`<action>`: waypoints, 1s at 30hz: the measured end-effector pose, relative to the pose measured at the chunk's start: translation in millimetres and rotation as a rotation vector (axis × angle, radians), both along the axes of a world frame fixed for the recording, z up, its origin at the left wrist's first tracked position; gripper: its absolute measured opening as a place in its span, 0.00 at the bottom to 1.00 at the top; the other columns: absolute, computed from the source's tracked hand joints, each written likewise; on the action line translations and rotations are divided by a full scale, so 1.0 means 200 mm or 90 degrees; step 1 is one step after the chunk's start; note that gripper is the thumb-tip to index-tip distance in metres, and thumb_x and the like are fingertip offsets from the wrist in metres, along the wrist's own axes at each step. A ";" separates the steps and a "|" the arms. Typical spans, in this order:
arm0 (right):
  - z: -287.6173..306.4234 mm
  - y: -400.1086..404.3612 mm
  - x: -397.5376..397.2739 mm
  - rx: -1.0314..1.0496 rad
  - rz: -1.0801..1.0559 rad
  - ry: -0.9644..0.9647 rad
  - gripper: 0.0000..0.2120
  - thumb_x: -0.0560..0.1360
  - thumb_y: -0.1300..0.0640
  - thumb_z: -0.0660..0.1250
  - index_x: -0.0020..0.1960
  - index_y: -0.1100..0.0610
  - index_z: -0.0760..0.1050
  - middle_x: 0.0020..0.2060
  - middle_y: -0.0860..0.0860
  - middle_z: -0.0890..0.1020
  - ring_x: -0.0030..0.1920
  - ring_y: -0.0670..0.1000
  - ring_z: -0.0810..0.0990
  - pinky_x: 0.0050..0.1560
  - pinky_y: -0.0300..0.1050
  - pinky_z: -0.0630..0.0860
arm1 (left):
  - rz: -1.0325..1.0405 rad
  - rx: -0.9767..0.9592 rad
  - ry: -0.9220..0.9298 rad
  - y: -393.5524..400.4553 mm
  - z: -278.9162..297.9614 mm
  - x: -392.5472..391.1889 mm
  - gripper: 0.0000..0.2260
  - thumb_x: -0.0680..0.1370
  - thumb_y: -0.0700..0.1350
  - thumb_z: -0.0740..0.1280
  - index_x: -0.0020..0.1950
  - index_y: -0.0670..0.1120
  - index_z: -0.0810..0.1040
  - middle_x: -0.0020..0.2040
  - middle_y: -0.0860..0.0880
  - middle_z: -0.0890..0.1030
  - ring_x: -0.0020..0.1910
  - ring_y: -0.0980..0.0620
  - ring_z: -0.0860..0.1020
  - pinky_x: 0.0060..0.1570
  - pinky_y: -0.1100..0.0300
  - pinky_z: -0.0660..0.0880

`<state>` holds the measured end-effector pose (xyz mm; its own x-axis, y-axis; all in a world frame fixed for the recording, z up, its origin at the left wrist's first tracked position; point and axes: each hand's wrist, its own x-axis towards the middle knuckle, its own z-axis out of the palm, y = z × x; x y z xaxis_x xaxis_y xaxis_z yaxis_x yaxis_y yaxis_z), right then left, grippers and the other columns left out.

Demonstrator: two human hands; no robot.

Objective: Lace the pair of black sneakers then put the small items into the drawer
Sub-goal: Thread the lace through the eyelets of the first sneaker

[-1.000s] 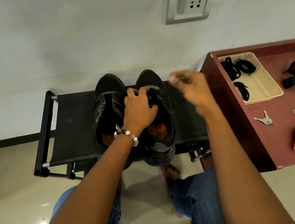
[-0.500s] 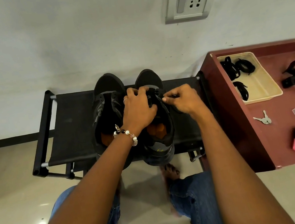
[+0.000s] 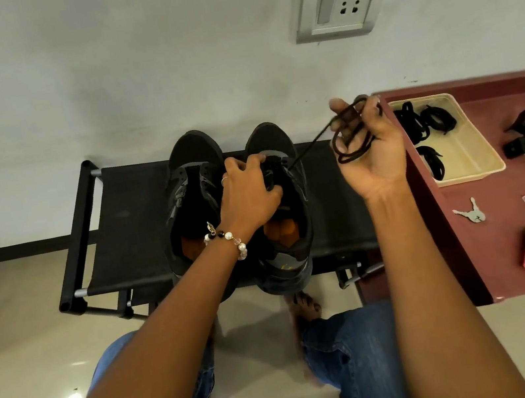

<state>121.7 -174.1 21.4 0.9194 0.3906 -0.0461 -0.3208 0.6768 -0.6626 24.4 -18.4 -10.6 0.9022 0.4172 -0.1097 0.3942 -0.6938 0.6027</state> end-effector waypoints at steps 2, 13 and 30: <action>0.00 0.01 0.00 -0.081 -0.059 0.022 0.07 0.75 0.50 0.65 0.45 0.53 0.71 0.35 0.51 0.80 0.30 0.46 0.73 0.28 0.36 0.67 | 0.011 -0.007 0.005 -0.01 0.00 0.00 0.28 0.75 0.50 0.70 0.73 0.48 0.65 0.65 0.43 0.64 0.64 0.40 0.68 0.58 0.52 0.71; -0.13 0.12 -0.04 -0.959 0.140 -0.280 0.05 0.74 0.56 0.74 0.44 0.57 0.84 0.38 0.53 0.84 0.37 0.47 0.79 0.42 0.44 0.77 | 0.127 0.002 -0.020 -0.10 -0.03 -0.02 0.23 0.76 0.48 0.67 0.69 0.45 0.69 0.65 0.42 0.67 0.63 0.40 0.68 0.60 0.52 0.69; -0.05 0.04 0.01 -1.087 -0.041 -0.269 0.32 0.81 0.39 0.56 0.73 0.63 0.63 0.67 0.64 0.69 0.69 0.64 0.63 0.65 0.54 0.61 | 0.180 -0.033 -0.042 -0.11 0.01 -0.04 0.24 0.75 0.46 0.70 0.69 0.45 0.68 0.66 0.43 0.66 0.61 0.41 0.71 0.53 0.55 0.71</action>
<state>123.4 -165.3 11.7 0.9861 0.1298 -0.1040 0.0413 -0.7968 -0.6029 15.8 -40.1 -8.4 0.7568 0.6485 -0.0818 0.5259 -0.5297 0.6655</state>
